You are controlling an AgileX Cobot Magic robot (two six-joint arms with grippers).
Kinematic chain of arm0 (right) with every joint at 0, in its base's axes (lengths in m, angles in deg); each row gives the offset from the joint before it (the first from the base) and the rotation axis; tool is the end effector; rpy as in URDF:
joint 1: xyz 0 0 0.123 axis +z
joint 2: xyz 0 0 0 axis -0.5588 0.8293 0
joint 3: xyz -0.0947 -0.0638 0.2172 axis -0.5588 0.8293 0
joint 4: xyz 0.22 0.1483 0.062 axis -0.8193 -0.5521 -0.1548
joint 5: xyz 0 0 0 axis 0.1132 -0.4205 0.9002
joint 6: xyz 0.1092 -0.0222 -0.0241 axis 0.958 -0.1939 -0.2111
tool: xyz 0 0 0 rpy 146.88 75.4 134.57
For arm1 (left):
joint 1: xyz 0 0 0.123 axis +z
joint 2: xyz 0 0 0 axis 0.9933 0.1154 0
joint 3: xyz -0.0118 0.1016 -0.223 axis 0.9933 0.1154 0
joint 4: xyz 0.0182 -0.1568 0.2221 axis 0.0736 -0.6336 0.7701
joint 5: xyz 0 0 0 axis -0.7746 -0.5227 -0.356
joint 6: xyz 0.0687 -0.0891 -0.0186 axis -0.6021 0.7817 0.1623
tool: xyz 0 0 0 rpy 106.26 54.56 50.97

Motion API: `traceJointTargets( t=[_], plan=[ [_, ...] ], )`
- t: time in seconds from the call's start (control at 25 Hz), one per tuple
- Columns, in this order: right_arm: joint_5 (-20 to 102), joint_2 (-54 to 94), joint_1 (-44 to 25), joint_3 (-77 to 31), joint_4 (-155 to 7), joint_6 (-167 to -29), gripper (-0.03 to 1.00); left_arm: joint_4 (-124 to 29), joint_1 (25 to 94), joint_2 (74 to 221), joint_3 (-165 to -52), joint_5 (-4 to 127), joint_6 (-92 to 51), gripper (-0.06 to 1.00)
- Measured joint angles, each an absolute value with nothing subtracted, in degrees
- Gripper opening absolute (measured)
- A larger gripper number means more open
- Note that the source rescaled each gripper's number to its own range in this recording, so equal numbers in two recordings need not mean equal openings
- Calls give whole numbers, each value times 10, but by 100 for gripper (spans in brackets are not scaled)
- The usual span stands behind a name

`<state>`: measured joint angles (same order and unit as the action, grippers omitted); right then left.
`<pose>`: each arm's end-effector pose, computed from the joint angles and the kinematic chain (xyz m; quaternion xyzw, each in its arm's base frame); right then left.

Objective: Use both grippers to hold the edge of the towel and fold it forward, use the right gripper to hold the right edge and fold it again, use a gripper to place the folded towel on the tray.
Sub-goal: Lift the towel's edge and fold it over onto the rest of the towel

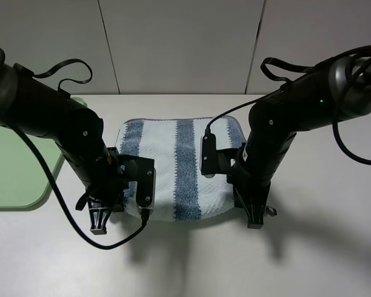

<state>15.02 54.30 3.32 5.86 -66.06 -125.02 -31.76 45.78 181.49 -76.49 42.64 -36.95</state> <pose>0.2410 0.1842 0.0294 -0.6869 0.7259 -0.0017 0.0344 0.2438 -0.1855 0.0220 0.7007 0.7051 0.0210 0.1072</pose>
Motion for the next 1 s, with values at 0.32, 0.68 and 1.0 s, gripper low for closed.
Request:
traceJointTargets(
  t=[0.32, 0.68, 1.0],
  plan=[
    [99, 509, 50, 59, -657, -1211, 0, -319, 406, 1796, -765, 380, -358, 0],
    [24, 474, 52, 60, -657, -1175, 0, -323, 380, 1772, -764, 336, -324, 0],
    [-31, 424, 52, 61, -682, -1168, 0, -334, 380, 1720, -764, 279, -321, 0]
  ],
)
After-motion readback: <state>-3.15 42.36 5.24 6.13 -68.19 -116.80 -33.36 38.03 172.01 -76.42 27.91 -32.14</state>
